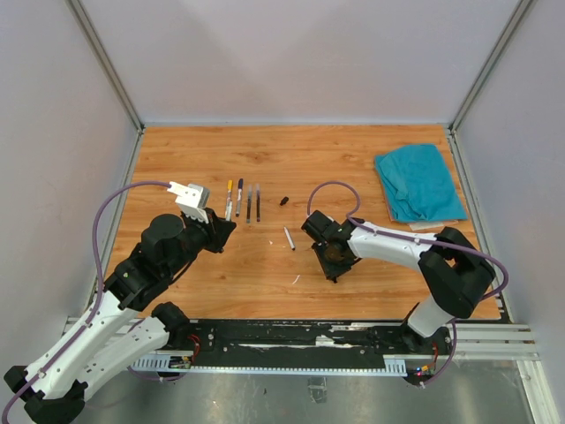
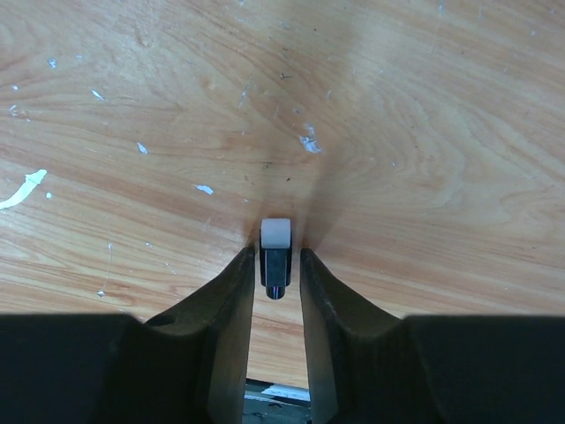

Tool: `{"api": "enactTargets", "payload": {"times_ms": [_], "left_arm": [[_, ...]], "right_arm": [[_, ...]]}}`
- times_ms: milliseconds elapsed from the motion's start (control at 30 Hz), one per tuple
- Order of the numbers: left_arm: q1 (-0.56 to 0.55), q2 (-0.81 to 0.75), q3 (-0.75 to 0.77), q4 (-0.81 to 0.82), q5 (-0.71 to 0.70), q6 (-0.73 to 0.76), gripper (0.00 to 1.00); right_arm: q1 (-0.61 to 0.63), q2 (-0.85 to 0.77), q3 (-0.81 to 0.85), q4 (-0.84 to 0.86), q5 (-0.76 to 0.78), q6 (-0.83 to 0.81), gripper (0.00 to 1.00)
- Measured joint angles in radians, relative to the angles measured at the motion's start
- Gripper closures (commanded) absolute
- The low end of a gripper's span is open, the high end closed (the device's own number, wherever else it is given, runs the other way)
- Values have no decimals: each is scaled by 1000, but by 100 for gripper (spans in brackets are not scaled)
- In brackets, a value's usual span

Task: Insert the pens into the pen caps
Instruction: Move the pen cap to the center of the board, then pick up the pen cap from the center of the board.

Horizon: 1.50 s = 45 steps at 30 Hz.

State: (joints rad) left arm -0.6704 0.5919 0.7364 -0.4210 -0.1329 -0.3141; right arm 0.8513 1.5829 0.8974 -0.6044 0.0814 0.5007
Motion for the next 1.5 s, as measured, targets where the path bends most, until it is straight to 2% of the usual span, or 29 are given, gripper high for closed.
{"api": "enactTargets", "payload": {"times_ms": [233,433,667,1133,1467,1500], "left_arm": [[0,0,0,0,0,0,100],[0,-2,0,0,0,0,99],[0,10,-1,2,14,0,99],[0,83,-6,27,40,3,100],[0,246,10,48,8,-69,99],[0,251,10,54,3,-74,100]], "right_arm": [[0,19,16,4,-18,-5,80],[0,26,24,-1,-21,-6,99],[0,-36,-9,3,-9,-3,99],[9,-492,-112,181,-8,-25,99],[8,-590,-129,268,-104,-84,99],[8,-595,-129,272,-108,-91,97]]}}
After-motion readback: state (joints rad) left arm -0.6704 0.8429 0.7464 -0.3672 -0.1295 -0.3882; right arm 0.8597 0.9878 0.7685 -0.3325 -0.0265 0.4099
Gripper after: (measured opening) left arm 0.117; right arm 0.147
